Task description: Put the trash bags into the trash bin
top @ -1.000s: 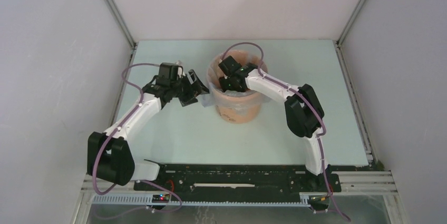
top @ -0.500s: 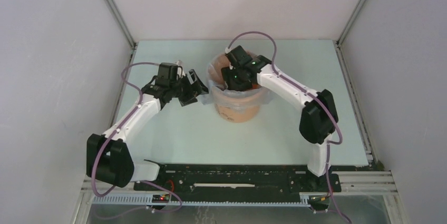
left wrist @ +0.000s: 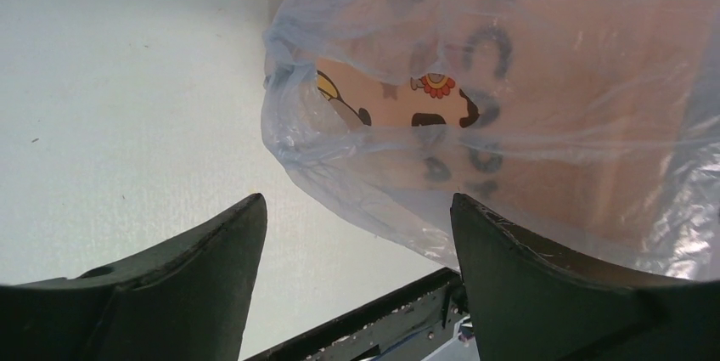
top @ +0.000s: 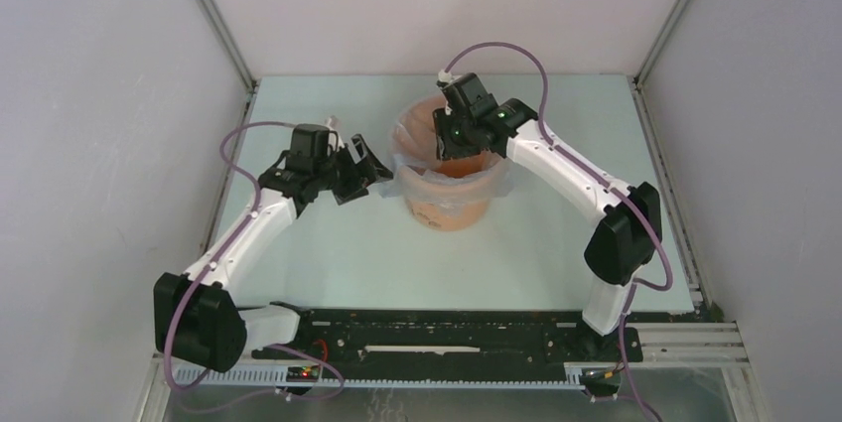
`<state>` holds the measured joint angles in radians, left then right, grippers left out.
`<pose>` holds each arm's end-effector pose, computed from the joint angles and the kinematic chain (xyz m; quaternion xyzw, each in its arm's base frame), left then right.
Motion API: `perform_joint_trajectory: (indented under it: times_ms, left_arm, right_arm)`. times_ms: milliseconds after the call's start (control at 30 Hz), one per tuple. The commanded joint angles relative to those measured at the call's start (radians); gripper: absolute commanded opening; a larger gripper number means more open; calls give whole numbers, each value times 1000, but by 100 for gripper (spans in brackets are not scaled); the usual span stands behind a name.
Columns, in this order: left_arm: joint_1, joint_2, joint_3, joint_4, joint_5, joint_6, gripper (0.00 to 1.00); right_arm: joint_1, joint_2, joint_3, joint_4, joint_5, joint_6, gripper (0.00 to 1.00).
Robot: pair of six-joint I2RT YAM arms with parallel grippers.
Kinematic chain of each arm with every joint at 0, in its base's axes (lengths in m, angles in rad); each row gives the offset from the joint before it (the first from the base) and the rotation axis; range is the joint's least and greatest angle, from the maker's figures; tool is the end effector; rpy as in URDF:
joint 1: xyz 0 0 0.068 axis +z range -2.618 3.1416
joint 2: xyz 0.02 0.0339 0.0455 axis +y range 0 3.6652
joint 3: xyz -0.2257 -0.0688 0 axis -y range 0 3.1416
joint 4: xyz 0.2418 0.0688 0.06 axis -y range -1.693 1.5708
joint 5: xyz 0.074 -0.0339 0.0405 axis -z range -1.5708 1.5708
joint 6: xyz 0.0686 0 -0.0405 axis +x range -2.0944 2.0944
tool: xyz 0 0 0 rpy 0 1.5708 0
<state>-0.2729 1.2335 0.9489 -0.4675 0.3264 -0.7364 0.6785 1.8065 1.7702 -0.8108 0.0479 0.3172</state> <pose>0.2788 -0.1009 0.2212 -0.1450 0.8958 -0.3204 0.2717 0.3220 0.2553 0.2773 -0.1596 0.9213 0.1493 0.3216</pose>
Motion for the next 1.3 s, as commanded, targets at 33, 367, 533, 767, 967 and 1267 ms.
perform_joint_trajectory:
  times_ms: [33,367,533,767,967,1267]
  left_arm:
    - [-5,-41,-23,10,7,-19,85]
    - [-8,-1,-22,58,34,-61,85]
    - [-12,27,3,58,40,-54,85]
    - [-20,37,-11,58,32,-41,85]
    - [-20,19,-46,59,35,-40,85]
    - [-20,45,-3,41,72,-52,85]
  right_arm:
    - [0,17,-91,114,41,-10,46]
    - [17,176,-232,301,39,18,46]
    - [5,162,-231,304,11,26,49]
    - [-9,88,-129,222,-37,21,62]
    - [-4,51,-201,291,-8,36,62]
    - [19,235,-270,466,7,71,57]
